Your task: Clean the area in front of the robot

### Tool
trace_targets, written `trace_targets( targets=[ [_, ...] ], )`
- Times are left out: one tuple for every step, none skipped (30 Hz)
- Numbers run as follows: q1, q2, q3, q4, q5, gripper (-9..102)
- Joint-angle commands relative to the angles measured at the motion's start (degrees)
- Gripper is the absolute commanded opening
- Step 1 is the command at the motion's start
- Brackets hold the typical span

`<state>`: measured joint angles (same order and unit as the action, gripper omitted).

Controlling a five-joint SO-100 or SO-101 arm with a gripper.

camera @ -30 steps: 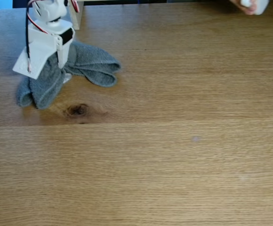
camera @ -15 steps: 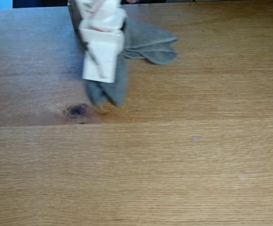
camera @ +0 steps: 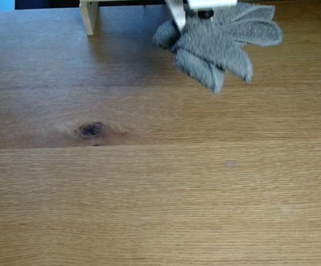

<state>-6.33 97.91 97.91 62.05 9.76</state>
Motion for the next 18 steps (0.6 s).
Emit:
trace_targets(
  targets=[
    [4.8,9.9,-4.5,-1.0,2.1,0],
    [6.4,10.5,-4.5,0.6,3.8,0],
    [7.6,11.2,-4.5,2.4,5.5,0],
    [8.3,11.6,-4.5,3.6,7.2,0],
    [8.4,11.7,-4.5,3.7,8.7,0],
    [8.3,11.3,-4.5,2.2,9.8,0],
    [7.6,10.4,-4.7,-0.3,10.1,0],
    [6.5,8.6,-5.1,-3.1,10.3,0],
    [5.0,6.6,-5.2,-7.0,9.7,0],
    [3.4,4.3,-5.3,-11.9,8.3,0],
    [2.0,1.8,-5.3,-16.7,6.8,0],
    [0.5,-0.7,-5.3,-21.3,5.1,0],
    [-1.1,-3.3,-5.3,-24.8,3.3,0],
    [-2.6,-5.6,-5.3,-27.7,1.7,0],
    [-4.4,-8.3,-5.3,-30.1,-0.1,0],
    [-5.8,-10.9,-5.3,-31.9,-1.0,0],
    [-7.1,-13.8,-5.3,-33.8,-1.6,0],
    [-8.3,-16.6,-5.3,-35.8,-1.9,0]
  ],
)
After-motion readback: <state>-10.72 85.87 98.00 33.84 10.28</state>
